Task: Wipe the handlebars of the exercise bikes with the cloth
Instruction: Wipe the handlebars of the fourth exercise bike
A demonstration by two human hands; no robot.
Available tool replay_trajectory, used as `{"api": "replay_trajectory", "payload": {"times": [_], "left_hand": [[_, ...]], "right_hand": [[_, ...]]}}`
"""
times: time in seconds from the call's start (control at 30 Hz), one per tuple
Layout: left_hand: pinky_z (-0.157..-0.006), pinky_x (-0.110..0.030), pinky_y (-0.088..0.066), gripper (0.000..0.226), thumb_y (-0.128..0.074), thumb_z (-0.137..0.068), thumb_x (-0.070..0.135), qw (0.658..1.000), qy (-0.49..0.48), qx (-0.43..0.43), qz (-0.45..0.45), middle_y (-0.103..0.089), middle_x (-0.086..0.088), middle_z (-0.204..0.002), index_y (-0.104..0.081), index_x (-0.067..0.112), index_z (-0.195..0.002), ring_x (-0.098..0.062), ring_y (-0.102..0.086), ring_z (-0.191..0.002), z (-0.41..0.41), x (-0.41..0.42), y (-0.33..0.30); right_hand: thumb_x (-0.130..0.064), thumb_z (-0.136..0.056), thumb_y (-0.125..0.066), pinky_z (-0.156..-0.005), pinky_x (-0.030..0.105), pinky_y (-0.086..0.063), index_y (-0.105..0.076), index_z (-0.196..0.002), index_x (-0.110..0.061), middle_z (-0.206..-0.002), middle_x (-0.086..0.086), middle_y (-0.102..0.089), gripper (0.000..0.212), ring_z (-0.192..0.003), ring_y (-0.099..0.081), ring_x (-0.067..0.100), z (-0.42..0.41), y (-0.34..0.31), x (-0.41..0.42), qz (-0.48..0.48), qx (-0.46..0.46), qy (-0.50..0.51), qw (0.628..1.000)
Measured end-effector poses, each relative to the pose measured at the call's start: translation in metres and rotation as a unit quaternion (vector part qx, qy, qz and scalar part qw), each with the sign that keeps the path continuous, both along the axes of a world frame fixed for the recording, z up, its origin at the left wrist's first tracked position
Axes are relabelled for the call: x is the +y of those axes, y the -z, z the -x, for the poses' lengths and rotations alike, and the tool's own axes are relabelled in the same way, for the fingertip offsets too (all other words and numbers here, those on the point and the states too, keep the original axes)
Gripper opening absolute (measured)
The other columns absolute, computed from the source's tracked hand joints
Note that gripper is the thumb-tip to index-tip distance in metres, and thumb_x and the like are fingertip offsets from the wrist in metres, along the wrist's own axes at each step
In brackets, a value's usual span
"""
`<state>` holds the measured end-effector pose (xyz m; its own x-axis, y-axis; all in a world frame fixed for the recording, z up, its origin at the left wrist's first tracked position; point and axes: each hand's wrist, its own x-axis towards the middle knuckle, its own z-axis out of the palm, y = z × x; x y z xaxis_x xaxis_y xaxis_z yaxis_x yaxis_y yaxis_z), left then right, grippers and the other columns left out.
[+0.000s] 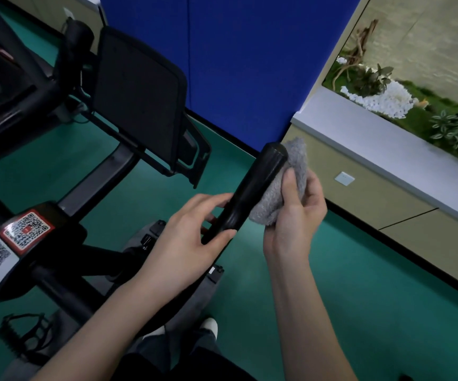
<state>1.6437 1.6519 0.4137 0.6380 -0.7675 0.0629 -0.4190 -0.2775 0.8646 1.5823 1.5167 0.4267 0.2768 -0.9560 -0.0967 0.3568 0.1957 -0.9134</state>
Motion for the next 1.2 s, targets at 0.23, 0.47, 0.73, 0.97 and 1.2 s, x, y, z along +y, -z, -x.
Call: {"api": "replay_trajectory", "payload": {"times": [0.23, 0.47, 0.73, 0.97, 1.2], "left_hand": [[-0.083, -0.009, -0.041, 0.050, -0.071, -0.080, 0.024, 1.000, 0.000, -0.018, -0.006, -0.054, 0.024, -0.112, -0.053, 0.036, -0.125, 0.001, -0.053, -0.096, -0.001, -0.001, -0.002], [-0.081, -0.001, -0.034, 0.050, -0.072, -0.079, 0.023, 1.000, -0.005, -0.011, -0.004, -0.054, 0.024, -0.110, -0.054, 0.037, -0.124, 0.003, -0.052, -0.094, -0.001, -0.001, -0.001], [-0.082, -0.014, -0.044, 0.050, -0.072, -0.079, 0.022, 1.000, -0.005, -0.005, 0.004, -0.055, 0.024, -0.110, -0.054, 0.038, -0.123, 0.000, -0.054, -0.093, -0.001, -0.001, -0.001], [-0.082, -0.016, -0.044, 0.049, -0.072, -0.079, 0.025, 1.000, 0.005, 0.001, 0.001, -0.055, 0.023, -0.111, -0.054, 0.038, -0.123, 0.000, -0.053, -0.095, -0.001, -0.001, -0.002], [-0.080, -0.014, -0.043, 0.050, -0.072, -0.079, 0.030, 1.000, 0.016, 0.003, -0.002, -0.055, 0.016, -0.113, -0.055, 0.027, -0.126, -0.001, -0.053, -0.091, -0.002, 0.001, -0.004]], "right_hand": [[-0.004, -0.083, -0.063, -0.087, 0.033, -0.051, -0.064, -0.095, -0.013, -0.100, 0.017, -0.060, 0.015, -0.095, -0.060, 0.026, 0.007, -0.009, 0.015, 0.245, 0.116, 0.051, 0.961], [-0.008, -0.084, -0.065, -0.081, 0.022, -0.048, -0.070, -0.098, -0.015, -0.097, 0.004, -0.063, 0.017, -0.086, -0.057, 0.005, -0.004, -0.054, -0.040, 0.360, 0.283, -0.104, 0.883], [-0.011, -0.089, -0.061, -0.055, 0.018, -0.048, -0.068, -0.079, -0.017, -0.065, -0.007, -0.068, 0.013, -0.061, -0.064, 0.009, -0.022, -0.085, -0.084, 0.181, 0.305, -0.418, 0.836], [-0.020, -0.078, -0.067, -0.064, 0.028, -0.047, -0.068, -0.079, -0.032, -0.072, -0.009, -0.067, 0.012, -0.069, -0.060, 0.011, -0.010, -0.096, -0.052, 0.456, 0.376, -0.316, 0.742], [-0.008, -0.088, -0.058, -0.065, 0.020, -0.023, -0.072, -0.098, -0.018, -0.089, -0.001, -0.070, 0.020, -0.083, -0.043, 0.018, -0.010, -0.079, -0.004, 0.584, 0.499, -0.213, 0.603]]}}
